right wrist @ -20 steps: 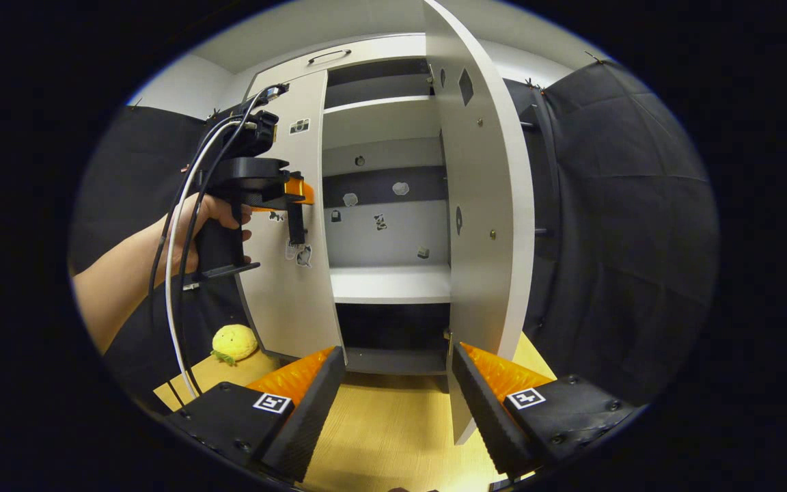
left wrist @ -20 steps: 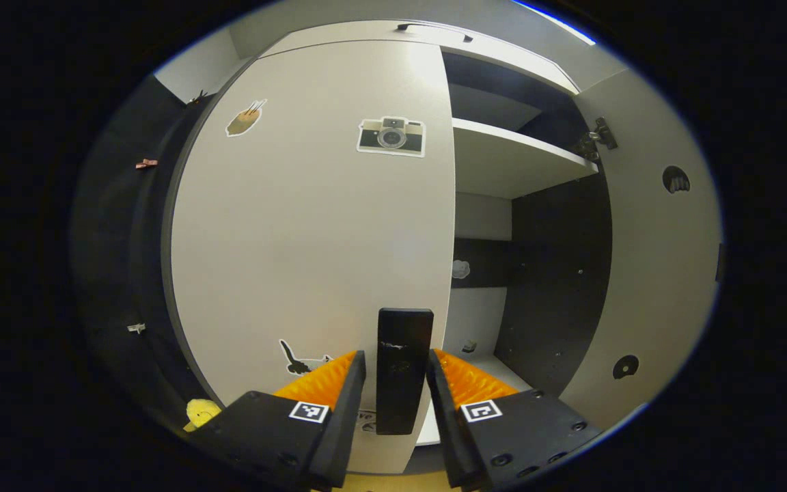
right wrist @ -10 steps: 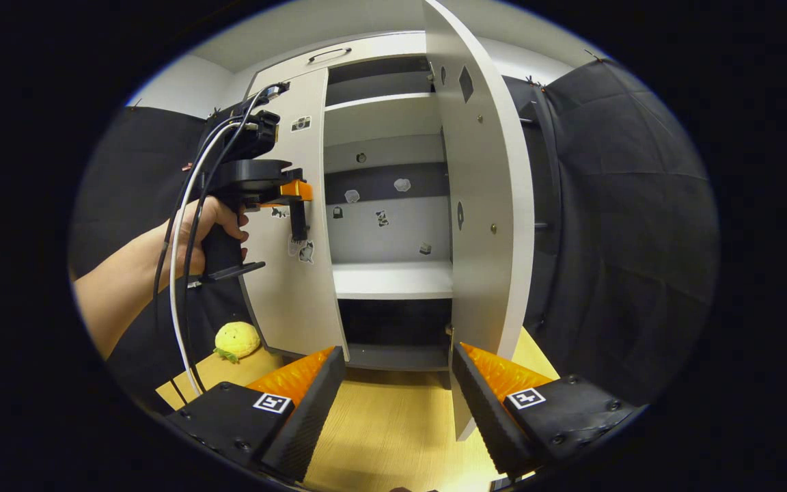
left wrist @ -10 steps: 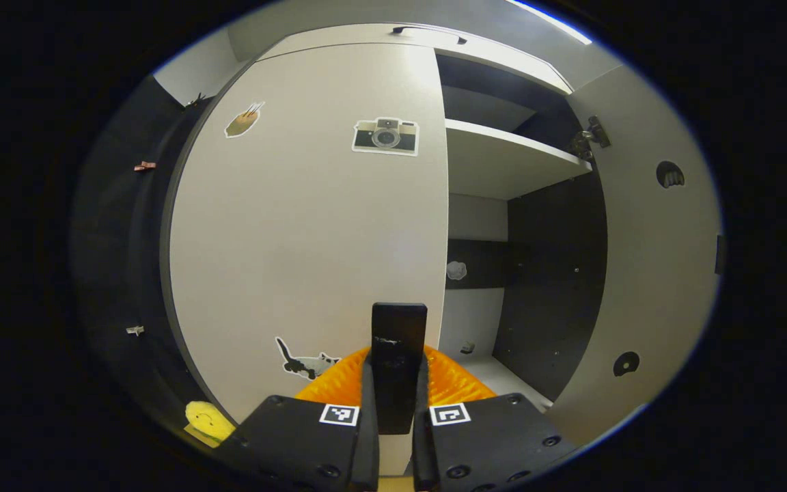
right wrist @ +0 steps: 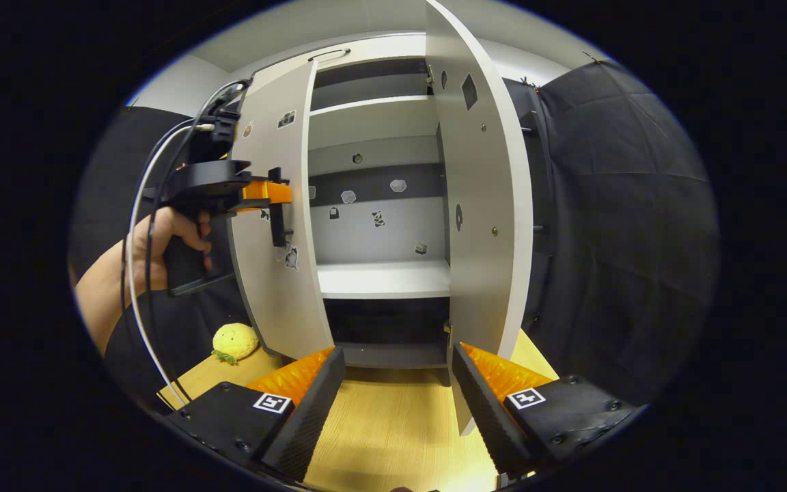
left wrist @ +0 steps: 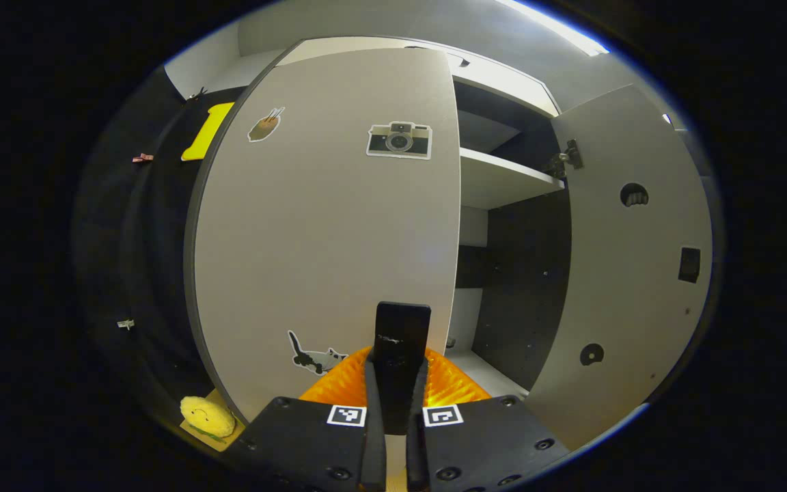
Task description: Open the right door of the double-door shoe cabinet with the right hand, and open the left door with the left hand.
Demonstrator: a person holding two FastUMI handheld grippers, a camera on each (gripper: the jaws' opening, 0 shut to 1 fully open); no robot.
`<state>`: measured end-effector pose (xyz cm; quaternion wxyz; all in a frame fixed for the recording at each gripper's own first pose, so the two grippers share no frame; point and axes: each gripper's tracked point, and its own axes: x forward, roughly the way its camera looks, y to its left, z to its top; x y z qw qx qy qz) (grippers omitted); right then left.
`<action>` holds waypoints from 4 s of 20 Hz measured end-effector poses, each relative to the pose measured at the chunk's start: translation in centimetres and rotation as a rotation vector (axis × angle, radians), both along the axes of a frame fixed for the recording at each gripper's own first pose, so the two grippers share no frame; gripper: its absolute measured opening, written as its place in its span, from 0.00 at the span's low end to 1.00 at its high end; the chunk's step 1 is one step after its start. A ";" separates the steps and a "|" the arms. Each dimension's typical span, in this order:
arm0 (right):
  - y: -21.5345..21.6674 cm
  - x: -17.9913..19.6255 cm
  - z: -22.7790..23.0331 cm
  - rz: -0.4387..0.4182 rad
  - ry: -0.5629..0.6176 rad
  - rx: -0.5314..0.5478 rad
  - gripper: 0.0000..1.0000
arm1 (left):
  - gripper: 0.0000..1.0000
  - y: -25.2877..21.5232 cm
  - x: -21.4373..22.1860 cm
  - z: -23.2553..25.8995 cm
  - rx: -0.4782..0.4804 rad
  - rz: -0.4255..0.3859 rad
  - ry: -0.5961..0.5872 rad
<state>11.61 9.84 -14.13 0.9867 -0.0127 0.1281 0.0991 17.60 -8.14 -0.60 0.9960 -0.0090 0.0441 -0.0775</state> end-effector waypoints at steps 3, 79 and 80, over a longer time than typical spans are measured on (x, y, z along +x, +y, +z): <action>0.8 -0.9 0.1 -0.012 -0.001 -0.005 0.98 | 0.15 1.2 -2.3 0.3 -0.015 -0.004 -0.001; -2.5 -7.8 9.5 -0.063 -0.162 0.005 0.98 | 0.96 10.1 -22.3 -0.5 0.065 0.228 -0.014; -2.3 -7.9 9.1 -0.068 -0.158 0.006 0.98 | 0.96 10.6 -22.5 -0.7 0.064 0.231 -0.016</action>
